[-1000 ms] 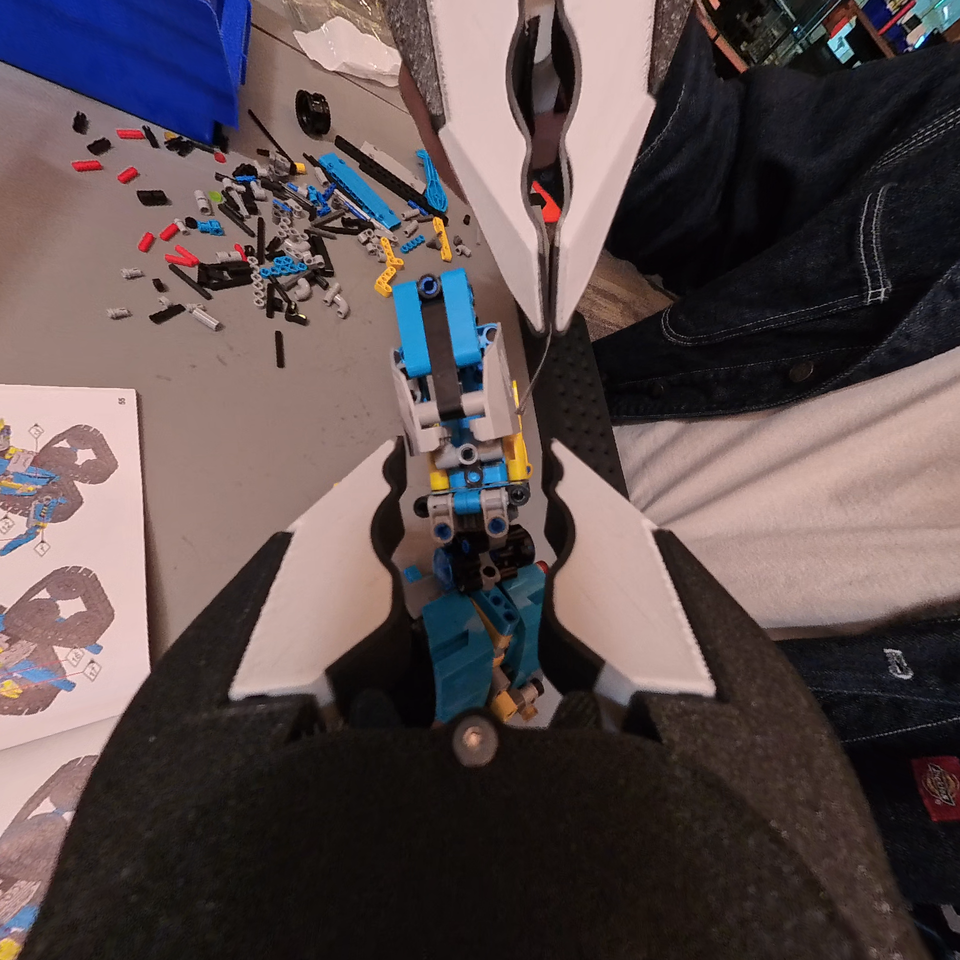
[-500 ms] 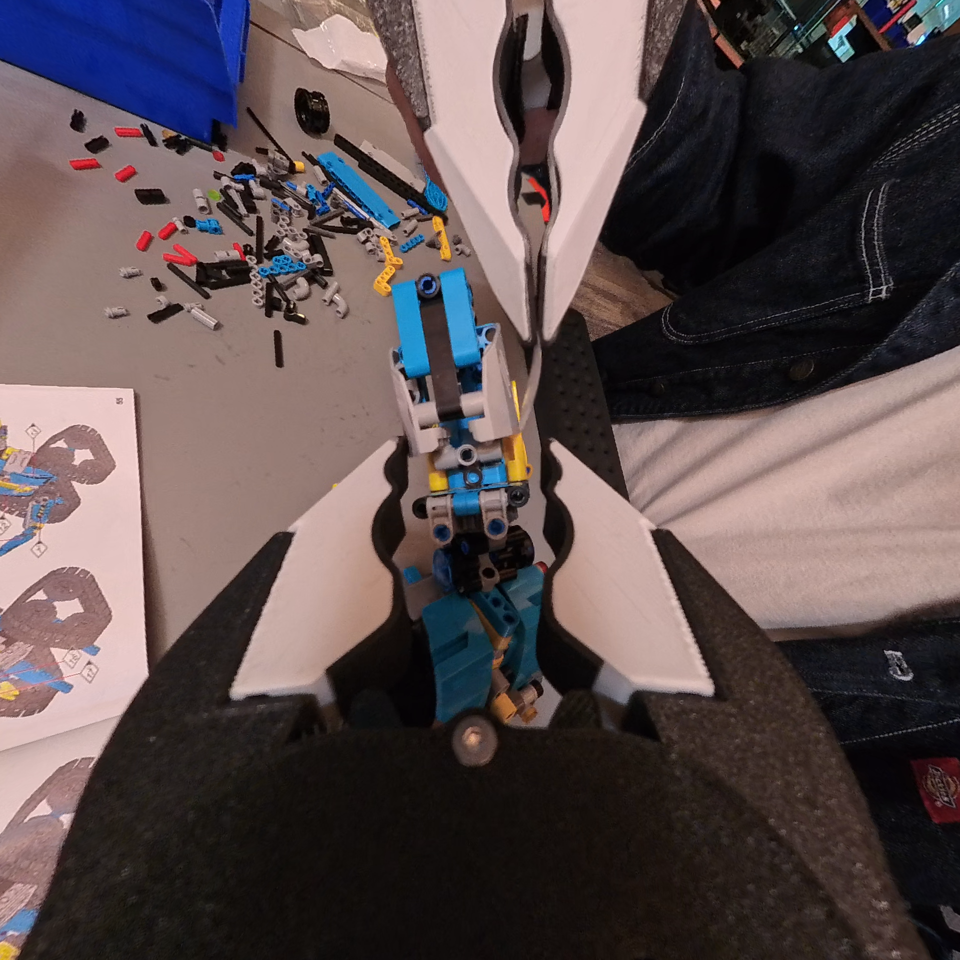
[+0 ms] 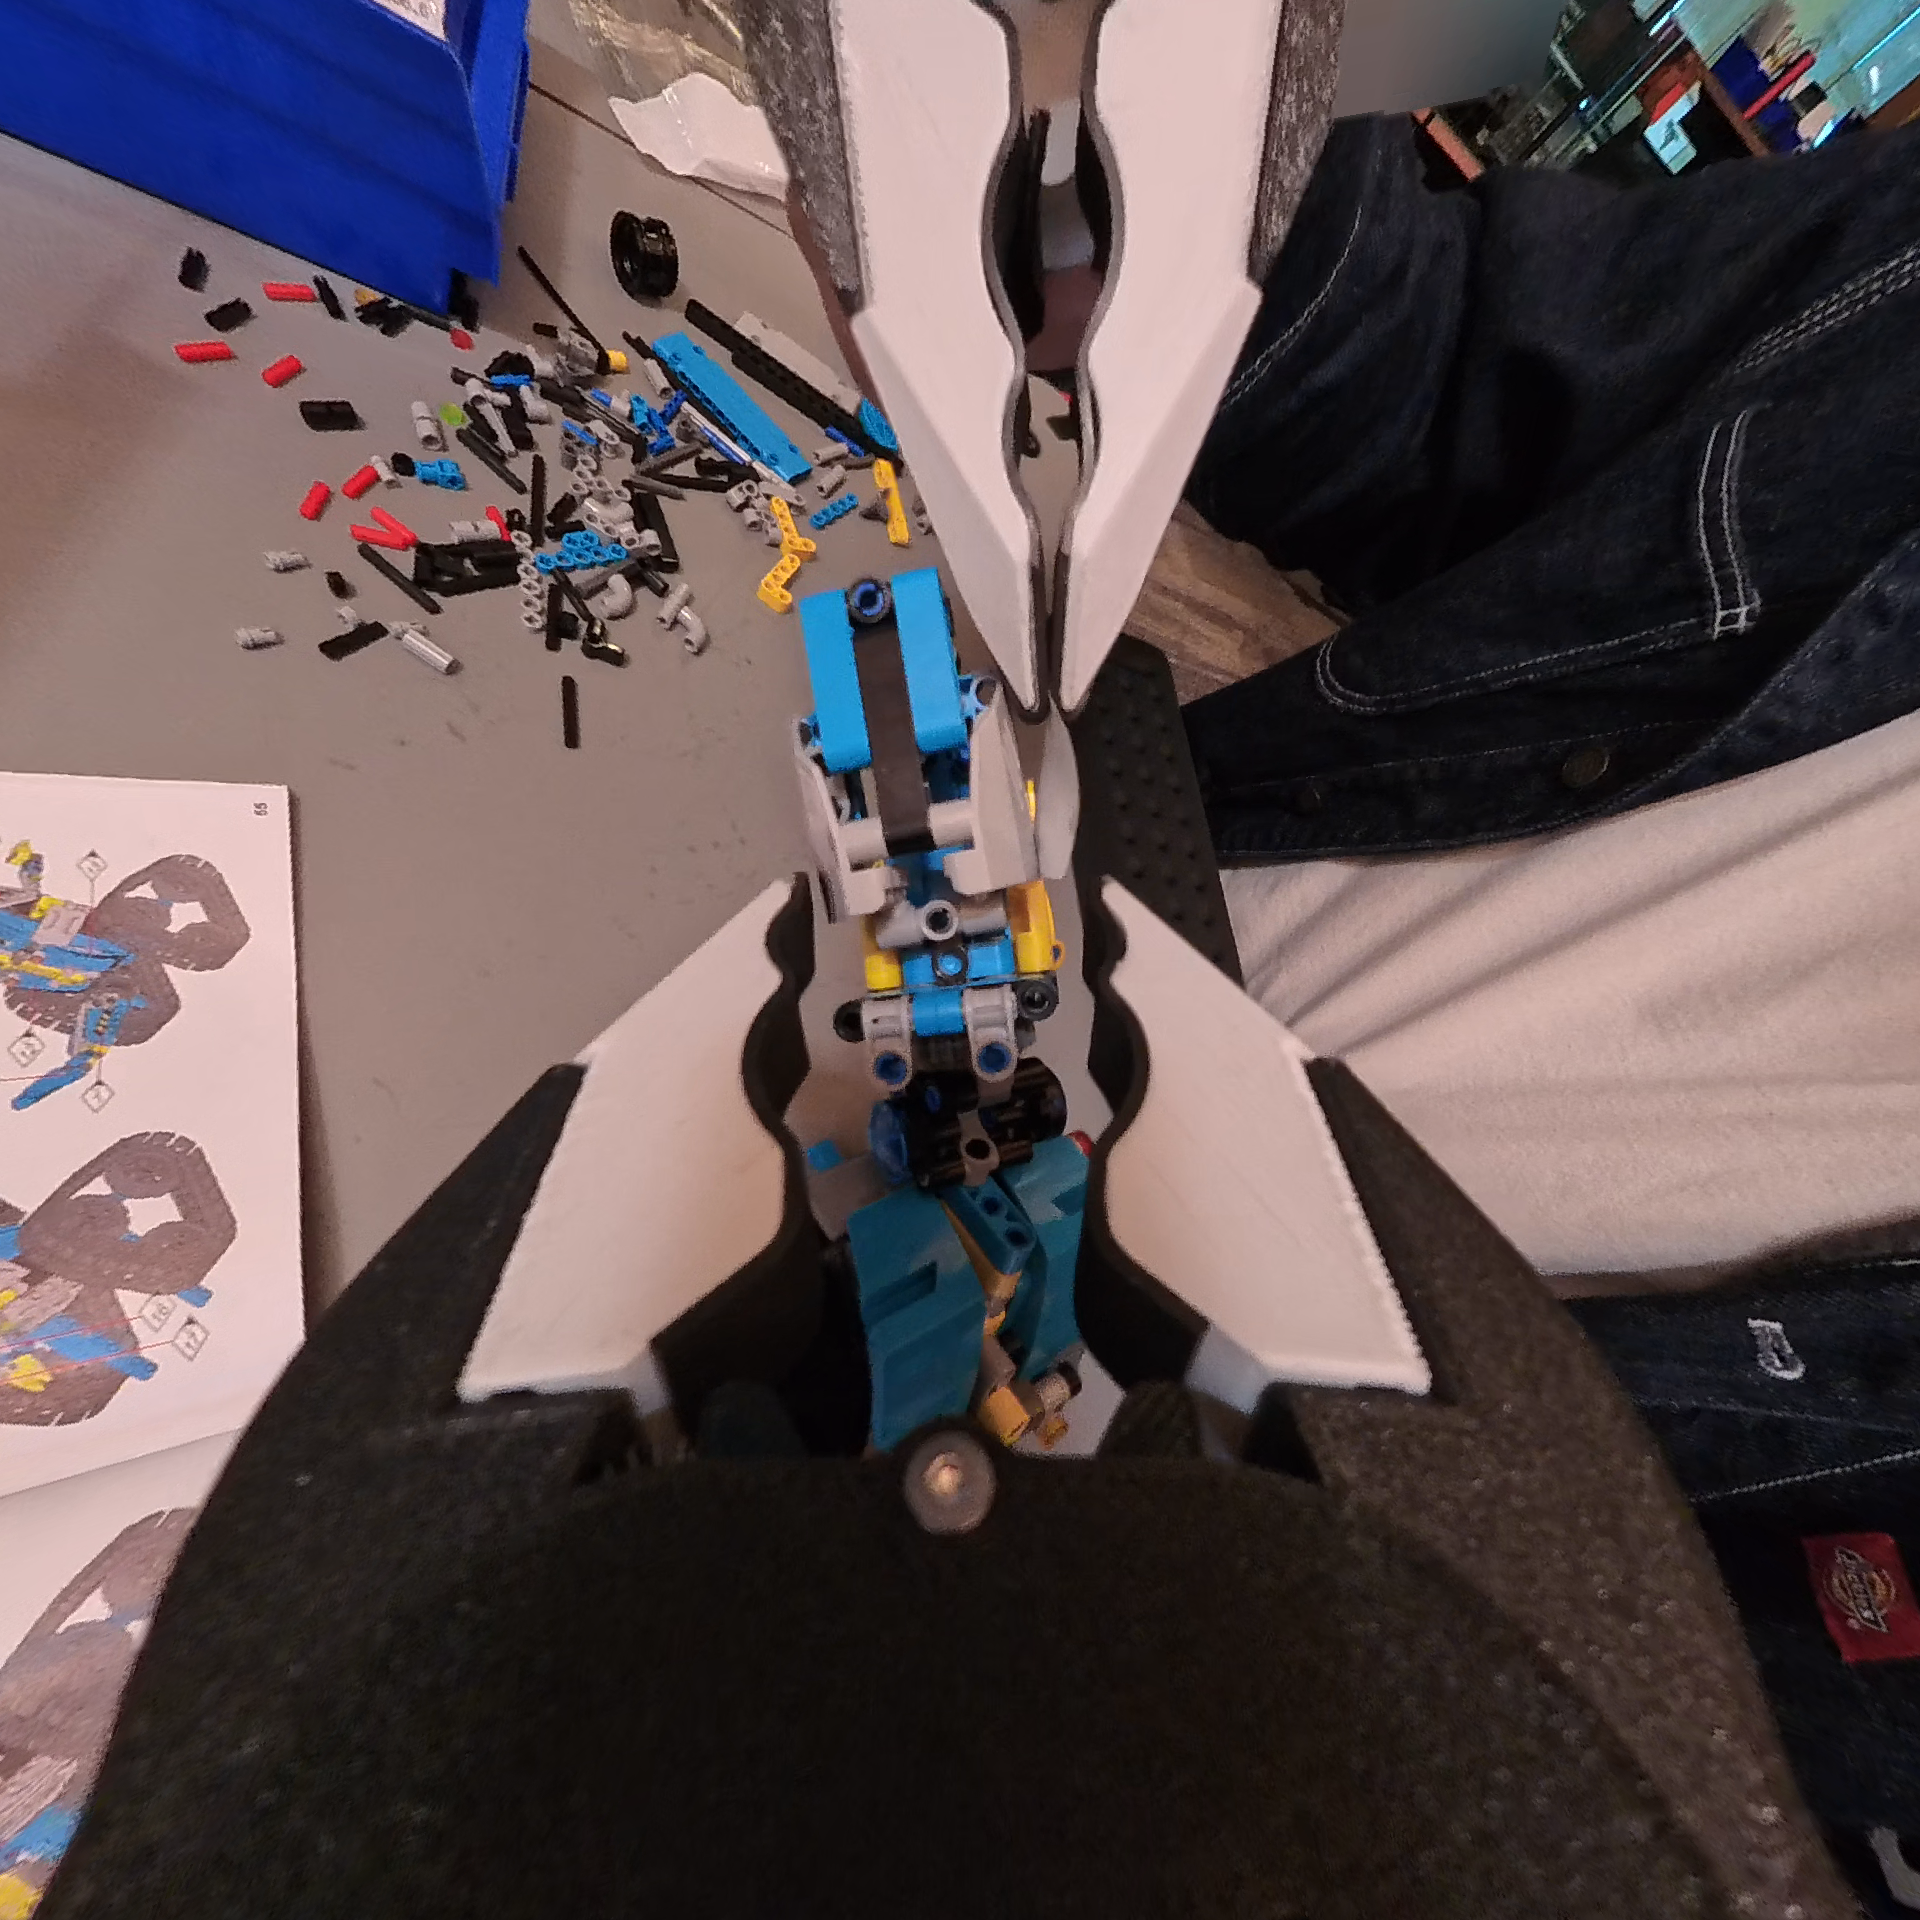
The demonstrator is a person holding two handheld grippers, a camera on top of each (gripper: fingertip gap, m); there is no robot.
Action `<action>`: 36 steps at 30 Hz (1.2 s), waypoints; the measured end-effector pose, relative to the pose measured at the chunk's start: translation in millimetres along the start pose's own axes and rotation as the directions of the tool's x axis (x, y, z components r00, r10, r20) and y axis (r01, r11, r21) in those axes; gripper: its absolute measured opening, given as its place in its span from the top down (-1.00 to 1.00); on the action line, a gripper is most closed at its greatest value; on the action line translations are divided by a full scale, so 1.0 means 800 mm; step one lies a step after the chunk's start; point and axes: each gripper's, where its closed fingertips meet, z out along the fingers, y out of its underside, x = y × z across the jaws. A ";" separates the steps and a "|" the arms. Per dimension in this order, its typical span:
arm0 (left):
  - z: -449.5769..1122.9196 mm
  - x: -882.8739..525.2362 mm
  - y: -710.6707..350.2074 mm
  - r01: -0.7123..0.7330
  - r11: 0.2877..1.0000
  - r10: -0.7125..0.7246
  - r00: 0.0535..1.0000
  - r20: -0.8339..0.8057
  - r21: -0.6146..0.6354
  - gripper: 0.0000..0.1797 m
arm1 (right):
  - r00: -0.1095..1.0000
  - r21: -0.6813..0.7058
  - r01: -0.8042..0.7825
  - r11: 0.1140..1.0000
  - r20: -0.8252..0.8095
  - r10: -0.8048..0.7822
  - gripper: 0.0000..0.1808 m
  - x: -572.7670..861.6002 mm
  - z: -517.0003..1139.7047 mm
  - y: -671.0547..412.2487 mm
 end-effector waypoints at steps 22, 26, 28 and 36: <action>0.002 0.000 -0.007 -0.014 1.000 0.014 0.999 0.044 -0.003 0.44 | 0.996 -0.009 0.046 0.999 -0.076 -0.046 1.00 0.000 0.000 0.001; -0.001 -0.001 -0.009 -0.012 1.000 0.012 0.999 0.047 0.007 0.44 | 0.994 -0.009 0.054 0.999 -0.095 -0.054 1.00 0.002 0.000 -0.001; -0.001 -0.002 -0.010 -0.011 1.000 0.011 0.999 0.053 0.009 0.45 | 0.993 -0.014 0.060 0.998 -0.103 -0.061 1.00 0.003 0.000 0.000; 0.001 -0.006 -0.011 -0.030 1.000 0.030 0.997 0.077 0.006 0.53 | 0.981 -0.027 0.100 0.995 -0.161 -0.103 1.00 0.006 -0.002 0.000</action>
